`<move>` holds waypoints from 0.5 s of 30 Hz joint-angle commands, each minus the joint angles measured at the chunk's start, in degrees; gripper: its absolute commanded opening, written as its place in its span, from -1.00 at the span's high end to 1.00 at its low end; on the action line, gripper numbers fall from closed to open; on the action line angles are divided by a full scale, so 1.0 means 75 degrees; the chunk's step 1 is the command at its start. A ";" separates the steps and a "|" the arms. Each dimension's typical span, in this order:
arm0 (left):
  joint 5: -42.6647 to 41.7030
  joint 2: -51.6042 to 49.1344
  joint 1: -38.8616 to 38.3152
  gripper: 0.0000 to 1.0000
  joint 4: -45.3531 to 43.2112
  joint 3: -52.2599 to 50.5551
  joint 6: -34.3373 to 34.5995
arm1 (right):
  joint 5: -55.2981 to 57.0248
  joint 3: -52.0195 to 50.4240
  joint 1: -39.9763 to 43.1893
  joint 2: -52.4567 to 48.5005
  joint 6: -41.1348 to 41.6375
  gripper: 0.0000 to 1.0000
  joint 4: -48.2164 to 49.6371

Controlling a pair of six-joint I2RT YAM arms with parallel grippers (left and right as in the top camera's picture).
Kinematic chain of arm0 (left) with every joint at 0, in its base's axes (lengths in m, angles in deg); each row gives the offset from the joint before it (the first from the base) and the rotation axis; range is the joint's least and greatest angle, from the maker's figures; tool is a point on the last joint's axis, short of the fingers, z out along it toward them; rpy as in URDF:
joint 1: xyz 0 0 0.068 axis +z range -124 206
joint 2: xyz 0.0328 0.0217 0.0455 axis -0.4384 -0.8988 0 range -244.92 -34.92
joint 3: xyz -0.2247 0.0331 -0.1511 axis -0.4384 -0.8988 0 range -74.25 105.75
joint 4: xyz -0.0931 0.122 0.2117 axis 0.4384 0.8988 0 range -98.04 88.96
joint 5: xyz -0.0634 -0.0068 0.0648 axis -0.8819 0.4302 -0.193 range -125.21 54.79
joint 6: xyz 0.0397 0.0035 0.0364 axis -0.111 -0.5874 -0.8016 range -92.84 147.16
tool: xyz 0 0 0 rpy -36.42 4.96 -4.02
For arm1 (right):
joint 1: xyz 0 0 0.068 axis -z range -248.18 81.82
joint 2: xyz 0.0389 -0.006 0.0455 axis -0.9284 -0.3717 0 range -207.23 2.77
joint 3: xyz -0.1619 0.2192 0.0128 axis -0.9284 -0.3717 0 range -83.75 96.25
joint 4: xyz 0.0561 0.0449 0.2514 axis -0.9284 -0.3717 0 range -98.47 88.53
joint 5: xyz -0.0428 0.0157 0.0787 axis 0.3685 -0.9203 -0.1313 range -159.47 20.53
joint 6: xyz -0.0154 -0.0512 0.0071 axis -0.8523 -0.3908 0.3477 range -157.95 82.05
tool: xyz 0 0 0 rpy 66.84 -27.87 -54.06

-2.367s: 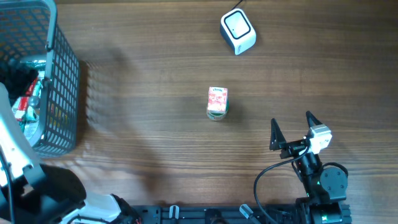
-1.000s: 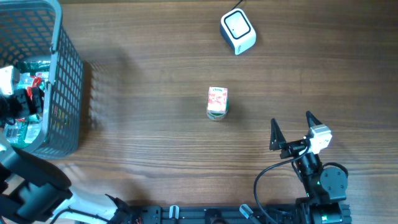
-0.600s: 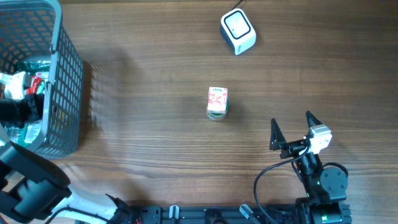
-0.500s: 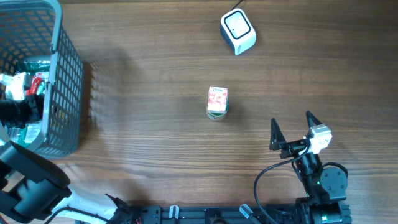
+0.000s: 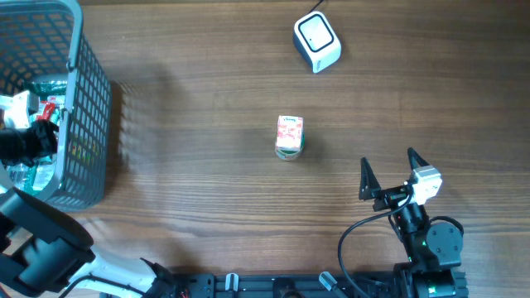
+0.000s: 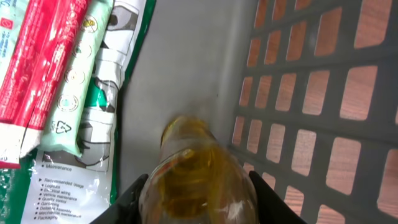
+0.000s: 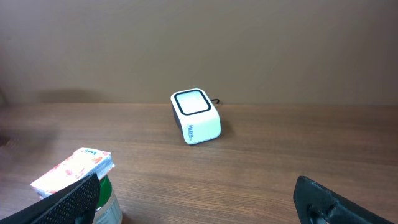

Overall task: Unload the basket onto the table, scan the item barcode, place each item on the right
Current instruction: 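Return the left gripper to the basket and grasp the Vim bottle, then lift the Vim bottle out and place it beside the Kleenex pack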

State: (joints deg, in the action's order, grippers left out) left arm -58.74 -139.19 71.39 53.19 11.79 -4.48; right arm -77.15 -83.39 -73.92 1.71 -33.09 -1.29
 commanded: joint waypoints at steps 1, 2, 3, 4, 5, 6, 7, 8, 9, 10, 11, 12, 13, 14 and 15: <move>-0.0318 0.0079 -0.0038 0.32 -0.0157 -0.0026 0.0344 | 0.0044 -0.0006 0.0020 0.0015 -0.0050 -0.99 0.0032; -0.0318 0.0131 -0.0038 0.32 -0.0181 0.0012 0.0344 | 0.0044 -0.0006 0.0017 0.0015 -0.0047 -0.99 0.0032; -0.0315 0.0213 -0.0038 0.33 -0.0201 0.0114 0.0367 | 0.0044 -0.0006 0.0020 0.0015 -0.0050 -0.99 0.0032; -0.0274 0.0303 -0.0038 0.32 -0.0256 0.0280 0.0551 | 0.0044 -0.0006 0.0020 0.0015 -0.0050 -0.99 0.0032; -0.0149 0.0411 -0.0038 0.33 -0.0309 0.0507 0.0810 | 0.0044 -0.0006 0.0020 0.0015 -0.0047 -1.00 0.0032; -0.0006 0.0507 -0.0038 0.33 -0.0344 0.0764 0.1078 | 0.0044 -0.0006 0.0020 0.0015 -0.0047 -0.99 0.0032; 0.0122 0.0664 -0.0038 0.34 -0.0344 0.1212 0.1378 | 0.0044 -0.0006 0.0020 0.0015 -0.0047 -0.99 0.0032; 0.0146 0.0793 -0.0038 0.35 -0.0335 0.1649 0.1577 | 0.0044 -0.0006 0.0020 0.0015 -0.0047 -1.00 0.0032; 0.0149 0.0901 -0.0041 0.35 -0.0341 0.1982 0.1734 | 0.0044 -0.0006 0.0020 0.0015 -0.0047 -0.99 0.0032; 0.0149 0.1008 -0.0058 0.35 -0.0344 0.2340 0.1853 | 0.0044 -0.0006 0.0020 0.0015 -0.0047 -1.00 0.0032; 0.0181 0.1160 -0.0108 0.34 -0.0344 0.2932 0.2028 | 0.0044 -0.0006 0.0020 0.0015 -0.0047 -1.00 0.0032; 0.0242 0.1268 -0.0181 0.34 -0.0344 0.3439 0.2142 | 0.0044 -0.0006 0.0020 0.0015 -0.0047 -1.00 0.0032; 0.0289 0.1358 -0.0291 0.34 -0.0341 0.3911 0.2154 | 0.0044 -0.0006 0.0017 0.0015 -0.0050 -0.99 0.0032; 0.0338 0.1425 -0.0399 0.33 -0.0347 0.4252 0.2244 | 0.0044 -0.0006 0.0020 0.0015 -0.0050 -0.99 0.0032; 0.0411 0.1524 -0.0600 0.33 -0.0370 0.4744 0.2457 | 0.0044 -0.0006 0.0020 0.0015 -0.0047 -0.99 0.0029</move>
State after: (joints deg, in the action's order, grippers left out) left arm -55.99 -132.61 70.19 50.85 38.37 9.27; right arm -77.15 -83.39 -73.92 1.71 -33.09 -1.29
